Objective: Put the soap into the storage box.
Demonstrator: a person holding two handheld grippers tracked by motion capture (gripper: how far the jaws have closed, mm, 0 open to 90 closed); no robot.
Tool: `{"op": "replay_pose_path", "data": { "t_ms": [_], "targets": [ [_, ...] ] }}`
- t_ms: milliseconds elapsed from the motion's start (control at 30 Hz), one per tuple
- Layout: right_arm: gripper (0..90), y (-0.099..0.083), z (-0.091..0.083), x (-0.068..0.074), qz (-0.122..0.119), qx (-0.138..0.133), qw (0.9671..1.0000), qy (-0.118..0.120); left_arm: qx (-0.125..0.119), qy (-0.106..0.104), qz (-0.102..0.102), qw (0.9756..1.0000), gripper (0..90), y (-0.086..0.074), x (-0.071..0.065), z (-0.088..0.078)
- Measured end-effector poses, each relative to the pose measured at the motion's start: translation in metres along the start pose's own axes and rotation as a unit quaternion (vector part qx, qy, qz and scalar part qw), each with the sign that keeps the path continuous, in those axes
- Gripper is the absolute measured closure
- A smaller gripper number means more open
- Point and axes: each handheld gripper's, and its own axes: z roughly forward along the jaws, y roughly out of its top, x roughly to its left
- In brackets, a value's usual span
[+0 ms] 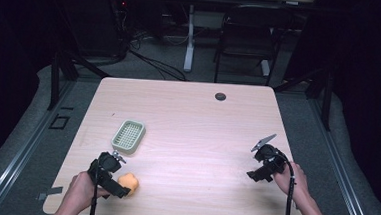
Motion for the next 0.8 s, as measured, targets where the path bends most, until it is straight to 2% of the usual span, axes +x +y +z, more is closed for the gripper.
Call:
{"op": "replay_pose_path", "data": {
  "t_ms": [133, 400, 633, 700, 800],
  "targets": [
    [15.3, 0.0, -0.001, 0.0, -0.002, 0.002, 1.0, -0.002, 0.006, 0.0, 0.007, 1.0, 0.0, 0.005, -0.003, 0.005],
    [15.3, 0.0, 0.0, 0.0, 0.0, 0.0, 1.0, 0.0, 0.019, 0.008, 0.012, 0.9997, 0.0, 0.011, -0.005, 0.013],
    [15.3, 0.0, 0.0, 0.0, -0.002, 0.003, 1.0, 0.001, 0.028, 0.006, 0.013, 0.9995, 0.6, 0.014, -0.006, 0.018],
    [15.3, 0.0, 0.001, 0.001, 0.005, -0.005, 1.0, 0.003, 0.032, 0.007, 0.014, 0.9994, 2.8, 0.015, -0.007, 0.02],
    [15.3, 0.001, 0.0, 0.0, -0.003, 0.005, 1.0, -0.001, 0.036, 0.009, 0.02, 0.9991, 5.3, 0.017, -0.008, 0.022]
  ]
}}
